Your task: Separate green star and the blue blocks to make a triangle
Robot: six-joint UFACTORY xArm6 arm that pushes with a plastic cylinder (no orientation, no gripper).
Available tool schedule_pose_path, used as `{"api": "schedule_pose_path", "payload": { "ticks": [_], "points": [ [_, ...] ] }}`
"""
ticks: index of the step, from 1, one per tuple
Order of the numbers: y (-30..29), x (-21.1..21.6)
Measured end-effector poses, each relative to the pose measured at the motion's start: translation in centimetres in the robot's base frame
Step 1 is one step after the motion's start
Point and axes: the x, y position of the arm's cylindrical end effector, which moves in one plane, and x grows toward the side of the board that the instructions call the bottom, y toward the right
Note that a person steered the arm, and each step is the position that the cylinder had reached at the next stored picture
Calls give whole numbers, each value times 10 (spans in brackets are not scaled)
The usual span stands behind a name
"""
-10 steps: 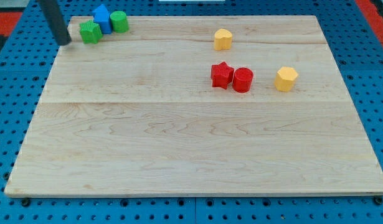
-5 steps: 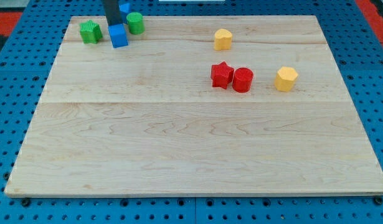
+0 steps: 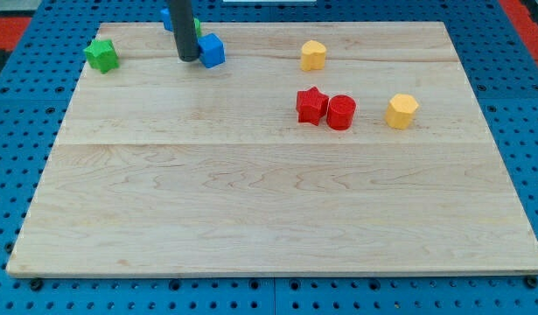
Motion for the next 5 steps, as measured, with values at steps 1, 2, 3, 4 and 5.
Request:
{"api": "schedule_pose_path", "payload": {
  "ticks": [1,2,3,4,5],
  "points": [
    [-4,-21],
    [10,2],
    [31,15],
    [32,31],
    [29,128]
  ]
}}
